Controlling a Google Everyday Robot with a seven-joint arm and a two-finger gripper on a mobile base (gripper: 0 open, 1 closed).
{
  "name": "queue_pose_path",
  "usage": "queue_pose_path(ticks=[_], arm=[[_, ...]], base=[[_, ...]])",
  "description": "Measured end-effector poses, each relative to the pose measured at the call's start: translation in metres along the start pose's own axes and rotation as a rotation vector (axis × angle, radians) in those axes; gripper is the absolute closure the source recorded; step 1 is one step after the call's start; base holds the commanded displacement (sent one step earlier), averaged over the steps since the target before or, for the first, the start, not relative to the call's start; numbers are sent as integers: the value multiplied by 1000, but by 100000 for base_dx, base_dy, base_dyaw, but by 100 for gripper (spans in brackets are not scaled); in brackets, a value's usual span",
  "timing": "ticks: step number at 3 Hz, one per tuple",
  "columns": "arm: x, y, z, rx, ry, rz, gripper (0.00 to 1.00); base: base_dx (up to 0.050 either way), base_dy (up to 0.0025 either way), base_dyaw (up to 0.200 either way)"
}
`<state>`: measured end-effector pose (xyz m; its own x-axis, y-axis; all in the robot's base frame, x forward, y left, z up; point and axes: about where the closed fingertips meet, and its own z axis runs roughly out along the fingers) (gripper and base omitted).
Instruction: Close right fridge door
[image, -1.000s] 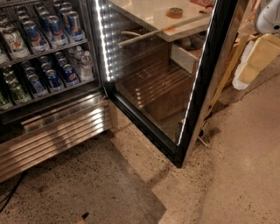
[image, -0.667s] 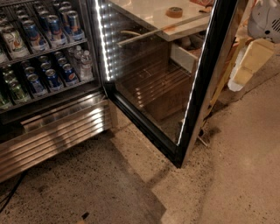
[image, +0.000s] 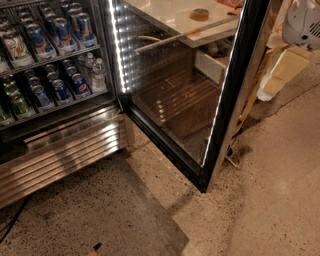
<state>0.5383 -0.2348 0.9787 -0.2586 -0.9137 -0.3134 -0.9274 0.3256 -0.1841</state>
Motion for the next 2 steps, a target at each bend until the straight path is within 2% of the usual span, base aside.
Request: queue_pose_path(ticks=[2], arm=[[0, 0, 0, 0, 0, 0, 65]], base=[[0, 0, 0]])
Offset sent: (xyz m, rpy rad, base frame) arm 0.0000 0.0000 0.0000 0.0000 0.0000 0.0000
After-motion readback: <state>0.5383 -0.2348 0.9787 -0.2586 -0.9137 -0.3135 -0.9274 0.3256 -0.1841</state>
